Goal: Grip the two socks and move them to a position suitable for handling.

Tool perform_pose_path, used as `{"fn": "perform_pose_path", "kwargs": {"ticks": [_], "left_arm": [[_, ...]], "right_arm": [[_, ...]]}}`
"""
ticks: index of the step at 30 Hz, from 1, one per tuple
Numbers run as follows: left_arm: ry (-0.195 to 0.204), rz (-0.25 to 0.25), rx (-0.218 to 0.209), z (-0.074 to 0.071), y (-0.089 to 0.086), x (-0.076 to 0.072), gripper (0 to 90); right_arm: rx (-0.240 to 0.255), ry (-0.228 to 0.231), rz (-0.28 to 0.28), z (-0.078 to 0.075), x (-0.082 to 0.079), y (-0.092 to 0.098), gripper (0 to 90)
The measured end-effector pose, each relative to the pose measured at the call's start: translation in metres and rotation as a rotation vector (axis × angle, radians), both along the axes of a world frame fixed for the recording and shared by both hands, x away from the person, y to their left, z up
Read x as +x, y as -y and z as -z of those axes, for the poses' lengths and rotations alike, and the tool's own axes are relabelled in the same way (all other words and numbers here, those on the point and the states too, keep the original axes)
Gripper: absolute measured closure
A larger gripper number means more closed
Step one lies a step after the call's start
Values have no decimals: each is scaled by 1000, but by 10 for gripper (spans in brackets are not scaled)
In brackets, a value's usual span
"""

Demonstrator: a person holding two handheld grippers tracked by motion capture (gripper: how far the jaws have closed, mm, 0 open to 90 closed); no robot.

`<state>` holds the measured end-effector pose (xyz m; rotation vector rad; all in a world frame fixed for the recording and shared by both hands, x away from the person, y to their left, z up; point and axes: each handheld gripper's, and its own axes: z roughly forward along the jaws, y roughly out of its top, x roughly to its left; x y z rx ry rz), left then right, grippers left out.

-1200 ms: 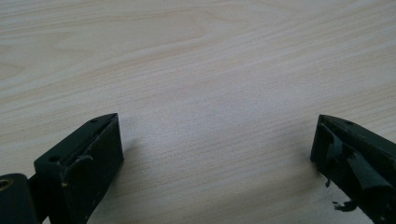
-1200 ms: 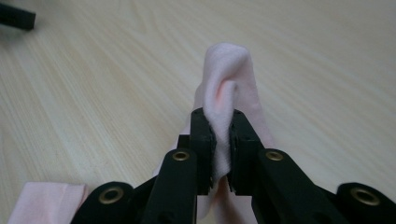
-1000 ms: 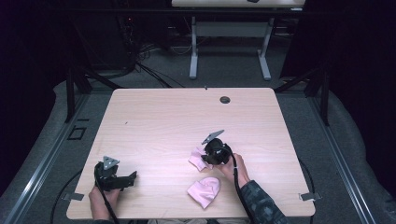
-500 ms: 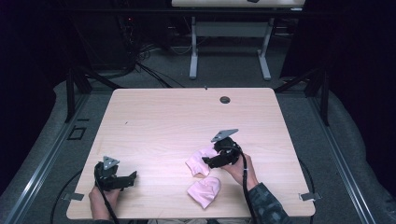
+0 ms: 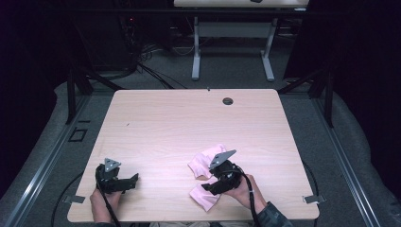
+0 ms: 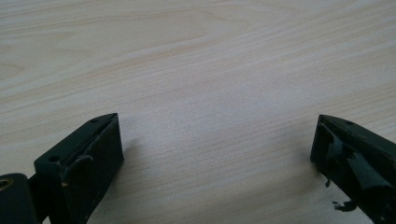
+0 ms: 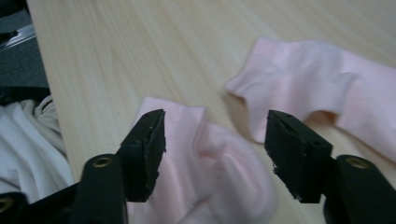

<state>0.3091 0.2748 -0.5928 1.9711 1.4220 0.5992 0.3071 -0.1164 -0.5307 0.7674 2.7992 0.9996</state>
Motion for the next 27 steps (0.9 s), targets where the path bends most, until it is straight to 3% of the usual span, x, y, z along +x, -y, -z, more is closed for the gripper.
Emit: {"fn": "perform_pose_path", "kwargs": {"ticks": [2,5,7,12,13,22,26,27], "left_arm": [[0,0,0,0,0,0,21],[0,0,0,0,0,0,21],[0,0,0,0,0,0,21],[0,0,0,0,0,0,21],[0,0,0,0,0,0,21],[1,0,0,0,0,0,21],[9,-5,-2,0,0,-1,32],[13,-5,2,0,0,-2,39]], "right_arm": [[-21,-30,-20,11,-2,-8,533],[-55,-63,-43,19,-3,-12,595],[-90,-60,-39,24,-3,-13,627],[-87,-75,-24,29,-4,-13,739],[-81,-65,-29,30,-5,-14,824],[-44,-65,-2,30,-9,-10,858],[-25,-54,6,21,-11,-3,858],[12,-52,17,16,-12,0,858]]}}
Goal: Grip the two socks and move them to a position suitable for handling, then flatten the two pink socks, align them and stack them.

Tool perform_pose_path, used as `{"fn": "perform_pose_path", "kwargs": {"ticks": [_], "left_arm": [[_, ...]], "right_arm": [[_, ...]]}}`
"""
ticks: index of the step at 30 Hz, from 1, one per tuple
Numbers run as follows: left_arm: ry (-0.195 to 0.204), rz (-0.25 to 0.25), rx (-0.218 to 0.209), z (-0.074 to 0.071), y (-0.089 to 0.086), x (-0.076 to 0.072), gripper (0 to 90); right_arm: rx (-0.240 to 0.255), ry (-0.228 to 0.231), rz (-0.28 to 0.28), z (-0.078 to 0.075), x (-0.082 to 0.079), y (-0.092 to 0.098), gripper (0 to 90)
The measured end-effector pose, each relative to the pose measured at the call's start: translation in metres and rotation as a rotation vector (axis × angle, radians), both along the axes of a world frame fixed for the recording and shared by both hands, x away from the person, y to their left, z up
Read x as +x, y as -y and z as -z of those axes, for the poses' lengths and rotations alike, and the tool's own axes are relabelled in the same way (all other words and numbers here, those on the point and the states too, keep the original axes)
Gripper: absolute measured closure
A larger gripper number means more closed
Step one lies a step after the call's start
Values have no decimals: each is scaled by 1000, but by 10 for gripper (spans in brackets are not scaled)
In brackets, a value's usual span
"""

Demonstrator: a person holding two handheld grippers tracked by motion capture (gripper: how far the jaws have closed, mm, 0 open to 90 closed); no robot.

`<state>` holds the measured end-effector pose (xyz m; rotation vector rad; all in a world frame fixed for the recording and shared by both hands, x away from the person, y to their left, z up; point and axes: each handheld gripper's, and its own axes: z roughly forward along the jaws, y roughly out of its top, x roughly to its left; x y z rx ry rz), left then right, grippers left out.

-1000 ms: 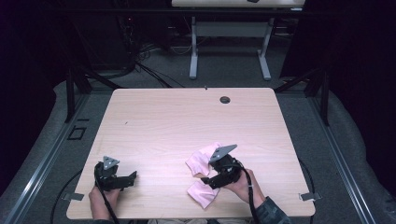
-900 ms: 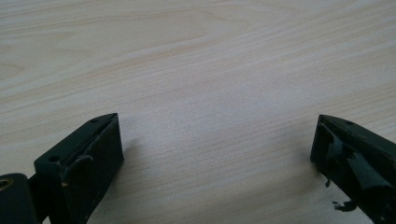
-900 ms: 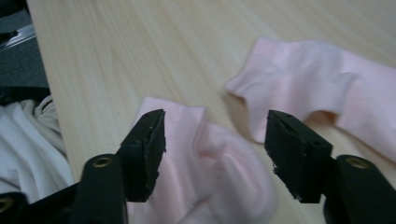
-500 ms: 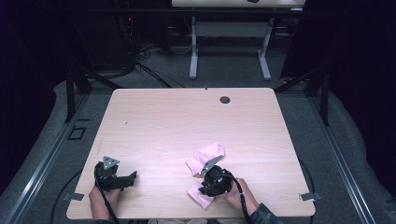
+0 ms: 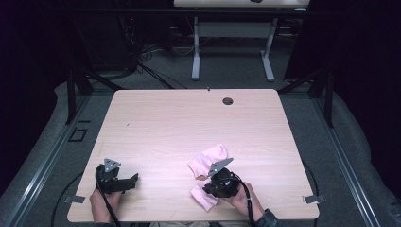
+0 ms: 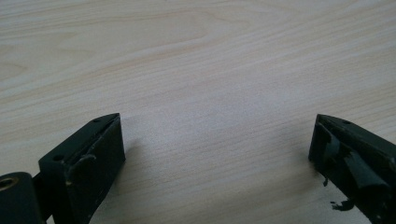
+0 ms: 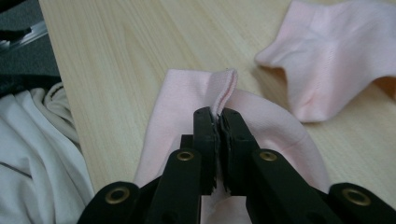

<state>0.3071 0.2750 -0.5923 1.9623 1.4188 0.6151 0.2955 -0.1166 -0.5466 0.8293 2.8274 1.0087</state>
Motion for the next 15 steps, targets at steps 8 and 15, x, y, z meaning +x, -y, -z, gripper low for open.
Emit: {"fn": "perform_pose_path", "kwargs": {"ticks": [8,15], "left_arm": [[79,143,-120,-14,15,-18,72],[85,270,-133,-22,45,-23,82]], "right_arm": [[54,35,26,-21,-3,12,855],[13,56,46,-20,-5,13,819]]}}
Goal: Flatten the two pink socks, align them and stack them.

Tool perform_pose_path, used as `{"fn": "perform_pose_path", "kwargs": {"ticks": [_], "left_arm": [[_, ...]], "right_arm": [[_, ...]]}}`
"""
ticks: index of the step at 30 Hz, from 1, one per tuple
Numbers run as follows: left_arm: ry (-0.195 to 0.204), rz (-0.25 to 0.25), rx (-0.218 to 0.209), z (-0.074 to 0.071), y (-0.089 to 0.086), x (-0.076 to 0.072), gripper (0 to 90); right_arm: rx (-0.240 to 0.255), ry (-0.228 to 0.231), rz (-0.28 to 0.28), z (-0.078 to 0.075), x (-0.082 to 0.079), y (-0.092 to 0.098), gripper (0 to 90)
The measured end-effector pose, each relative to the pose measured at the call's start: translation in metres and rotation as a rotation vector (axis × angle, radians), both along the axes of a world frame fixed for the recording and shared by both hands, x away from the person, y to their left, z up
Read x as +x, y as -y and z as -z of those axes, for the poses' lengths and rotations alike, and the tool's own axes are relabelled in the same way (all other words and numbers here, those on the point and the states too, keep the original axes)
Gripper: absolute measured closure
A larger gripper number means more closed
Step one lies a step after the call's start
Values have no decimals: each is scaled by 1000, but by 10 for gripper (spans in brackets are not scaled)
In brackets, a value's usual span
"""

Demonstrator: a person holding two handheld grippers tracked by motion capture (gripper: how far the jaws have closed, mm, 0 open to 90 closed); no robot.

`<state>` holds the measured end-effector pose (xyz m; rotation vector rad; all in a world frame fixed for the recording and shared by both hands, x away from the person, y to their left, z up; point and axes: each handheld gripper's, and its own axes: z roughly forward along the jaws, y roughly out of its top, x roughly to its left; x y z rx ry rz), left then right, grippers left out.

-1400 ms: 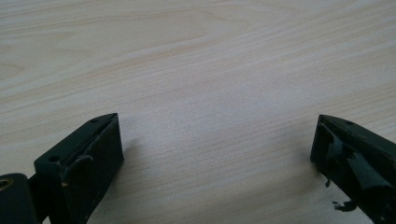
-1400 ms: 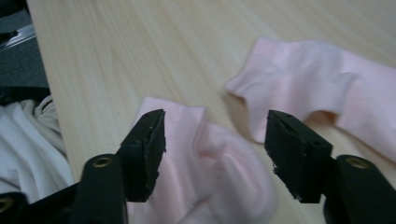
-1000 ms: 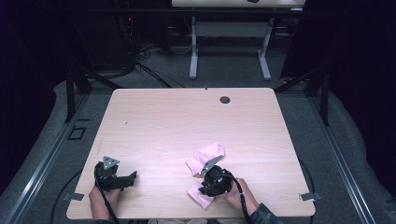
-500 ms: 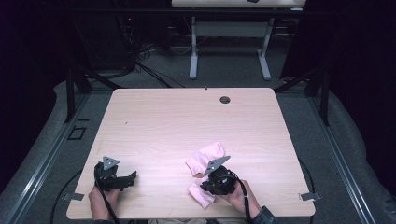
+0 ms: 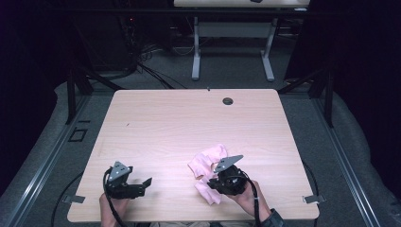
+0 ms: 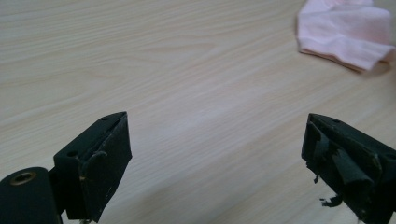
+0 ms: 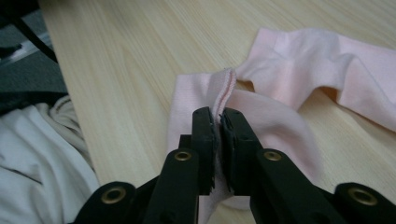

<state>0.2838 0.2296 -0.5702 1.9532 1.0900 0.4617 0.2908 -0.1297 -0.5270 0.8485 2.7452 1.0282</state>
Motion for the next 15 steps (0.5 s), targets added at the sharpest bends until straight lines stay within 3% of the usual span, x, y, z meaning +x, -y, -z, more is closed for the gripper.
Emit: {"fn": "perform_pose_path", "kwargs": {"ticks": [2,3,4,5,10,15], "left_arm": [[-3,18,11,3,8,1,82],[-18,28,18,6,12,2,86],[-18,28,18,6,12,2,87],[-22,37,15,8,14,1,91],[-15,60,12,8,19,-1,97],[0,131,-31,2,29,-3,103]], "right_arm": [[-20,-15,4,9,1,-2,747],[-45,-25,8,19,2,-4,751],[-45,-25,8,19,2,-4,751],[-46,-23,2,24,2,-3,832],[-30,-18,19,23,2,1,866],[3,16,23,10,-2,4,869]]}}
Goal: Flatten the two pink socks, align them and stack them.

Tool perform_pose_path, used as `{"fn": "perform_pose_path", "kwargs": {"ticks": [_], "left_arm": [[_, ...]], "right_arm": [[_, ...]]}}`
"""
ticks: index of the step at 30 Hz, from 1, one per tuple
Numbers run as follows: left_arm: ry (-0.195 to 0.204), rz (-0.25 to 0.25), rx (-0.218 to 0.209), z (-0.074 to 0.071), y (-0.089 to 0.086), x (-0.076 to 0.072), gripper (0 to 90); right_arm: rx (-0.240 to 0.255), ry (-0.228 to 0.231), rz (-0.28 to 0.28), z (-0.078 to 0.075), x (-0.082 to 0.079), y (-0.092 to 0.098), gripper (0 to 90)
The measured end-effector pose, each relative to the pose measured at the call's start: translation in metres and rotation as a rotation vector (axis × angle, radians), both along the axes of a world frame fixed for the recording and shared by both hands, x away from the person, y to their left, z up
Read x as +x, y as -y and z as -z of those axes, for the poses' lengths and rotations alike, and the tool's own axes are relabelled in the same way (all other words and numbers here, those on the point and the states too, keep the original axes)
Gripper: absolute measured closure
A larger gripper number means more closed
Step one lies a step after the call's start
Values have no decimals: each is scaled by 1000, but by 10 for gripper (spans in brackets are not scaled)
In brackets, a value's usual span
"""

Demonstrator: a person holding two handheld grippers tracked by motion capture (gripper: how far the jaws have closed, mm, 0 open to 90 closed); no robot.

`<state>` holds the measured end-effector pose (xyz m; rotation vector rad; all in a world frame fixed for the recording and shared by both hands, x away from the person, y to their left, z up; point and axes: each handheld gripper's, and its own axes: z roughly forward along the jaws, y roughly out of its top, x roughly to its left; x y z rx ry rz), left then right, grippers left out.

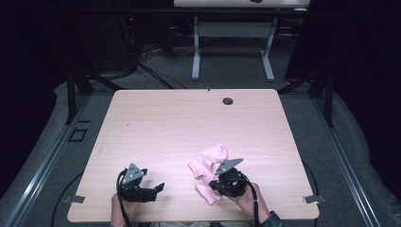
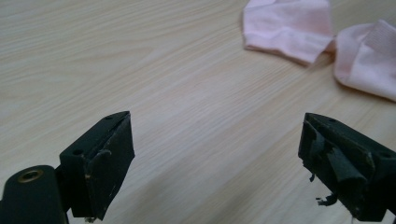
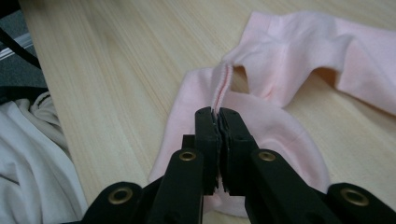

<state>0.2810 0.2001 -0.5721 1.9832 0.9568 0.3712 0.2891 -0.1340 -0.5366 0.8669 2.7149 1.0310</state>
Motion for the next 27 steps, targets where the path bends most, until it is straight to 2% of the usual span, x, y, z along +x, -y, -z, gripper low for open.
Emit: {"fn": "perform_pose_path", "kwargs": {"ticks": [1,2,4,5,6,7,8,9,10,11,12,13,14,16,17,22,27], "left_arm": [[0,17,-15,-1,4,0,112],[8,70,-37,-3,12,2,139],[9,90,-40,-5,17,2,145],[20,117,-43,-6,22,3,145],[22,151,-57,-7,27,5,153],[37,216,-62,-10,38,9,169],[46,252,-69,-11,44,11,188],[46,252,-69,-11,44,11,215],[57,324,-71,-13,55,17,226],[57,324,-71,-13,55,17,239],[61,383,-68,-16,66,23,253],[61,383,-68,-16,66,23,260],[65,401,-70,-17,71,26,278],[75,456,-92,-21,79,32,290],[74,508,-126,-26,87,38,306],[107,559,-135,-33,103,46,331],[100,601,-152,-35,117,51,433]], "right_arm": [[12,5,-2,-4,-1,1,870],[28,29,-8,-14,-3,3,871],[28,36,-7,-19,-5,4,872],[39,49,-4,-23,-6,4,872],[43,61,-5,-27,-7,5,873],[45,74,-8,-35,-8,7,874],[50,81,-11,-38,-9,7,875],[50,81,-11,-38,-9,7,875],[48,99,-12,-45,-10,9,875],[48,99,-12,-45,-10,9,875],[55,110,-15,-51,-12,10,876],[55,110,-15,-51,-12,10,876],[50,126,-20,-57,-14,12,876],[56,135,-16,-60,-15,13,876],[52,149,-21,-66,-17,16,876],[55,186,-31,-83,-23,23,876],[85,209,-28,-94,-26,30,876]]}}
